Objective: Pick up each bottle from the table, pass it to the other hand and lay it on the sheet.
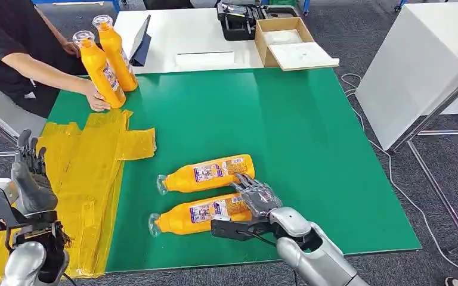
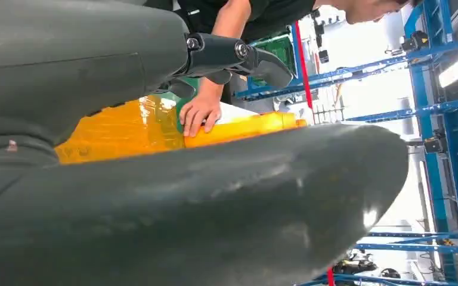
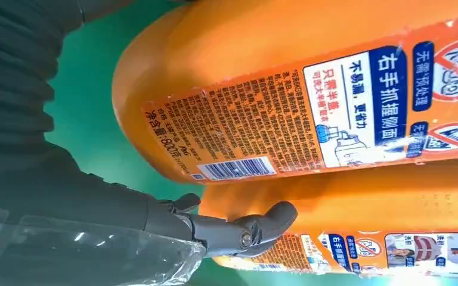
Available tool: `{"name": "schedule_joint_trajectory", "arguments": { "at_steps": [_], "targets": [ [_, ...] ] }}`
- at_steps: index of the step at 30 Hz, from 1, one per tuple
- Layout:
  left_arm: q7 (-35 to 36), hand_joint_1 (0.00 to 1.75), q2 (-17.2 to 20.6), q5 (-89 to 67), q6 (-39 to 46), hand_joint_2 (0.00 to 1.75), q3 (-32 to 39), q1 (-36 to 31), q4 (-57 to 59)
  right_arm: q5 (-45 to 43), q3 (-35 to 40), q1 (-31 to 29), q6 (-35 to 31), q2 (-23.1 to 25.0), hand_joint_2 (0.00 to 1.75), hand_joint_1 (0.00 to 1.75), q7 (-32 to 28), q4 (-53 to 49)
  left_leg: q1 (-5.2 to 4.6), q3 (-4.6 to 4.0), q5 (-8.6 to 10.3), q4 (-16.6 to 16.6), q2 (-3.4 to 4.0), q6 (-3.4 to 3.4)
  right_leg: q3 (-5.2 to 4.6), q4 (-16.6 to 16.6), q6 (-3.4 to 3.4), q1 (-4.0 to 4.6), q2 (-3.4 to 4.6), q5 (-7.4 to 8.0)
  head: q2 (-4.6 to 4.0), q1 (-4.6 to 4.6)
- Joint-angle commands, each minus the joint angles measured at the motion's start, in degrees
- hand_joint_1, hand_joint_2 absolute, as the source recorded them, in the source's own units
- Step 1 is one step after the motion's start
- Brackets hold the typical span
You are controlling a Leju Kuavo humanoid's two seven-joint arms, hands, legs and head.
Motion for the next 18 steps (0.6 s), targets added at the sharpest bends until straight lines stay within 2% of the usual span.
{"name": "schedule_joint_trajectory", "arguments": {
  "at_steps": [1,11,12,15,18],
  "targets": [
    [0.42,0.00,0.03,0.53,-0.10,0.00,-1.26,-1.86,3.94,-2.19,3.46,-1.75,1.07,-0.53,1.75,0.00,0.22,4.24,0.01,0.18,-0.04,-0.06,-0.02,-0.17,0.19,-0.07,-0.04,0.01,-0.12,-0.05,0.00,-0.02],
    [-1.48,0.00,1.50,4.77,0.09,0.00,-4.20,-8.07,11.51,-7.17,13.31,-7.34,3.41,-0.26,1.75,0.00,-1.19,9.49,0.00,0.21,0.00,-0.08,-0.04,-0.21,0.22,-0.07,-0.05,0.00,-0.16,-0.03,0.00,0.00],
    [-2.76,0.00,1.23,6.35,1.43,0.00,-4.15,-9.23,12.79,-8.11,16.61,-9.59,5.60,0.03,1.75,1.75,-3.35,11.25,-0.01,0.13,0.02,-0.07,-0.05,-0.13,0.14,-0.05,-0.03,-0.01,-0.12,-0.01,0.00,-0.02],
    [-4.38,0.00,2.17,8.57,2.26,0.00,-5.65,-11.99,16.30,-9.74,19.36,-12.01,4.29,2.19,1.75,1.75,-4.24,15.87,0.01,0.21,0.02,-0.07,-0.01,-0.21,0.21,-0.06,-0.06,0.02,-0.12,-0.01,0.00,0.00],
    [-4.94,0.00,2.59,9.53,2.80,0.00,-6.01,-12.06,16.13,-10.47,20.80,-12.83,3.27,2.46,1.75,1.75,-4.69,16.99,0.03,0.25,0.03,-0.09,-0.01,-0.21,0.24,-0.07,-0.07,0.03,-0.12,-0.01,0.00,-0.02]
  ]
}}
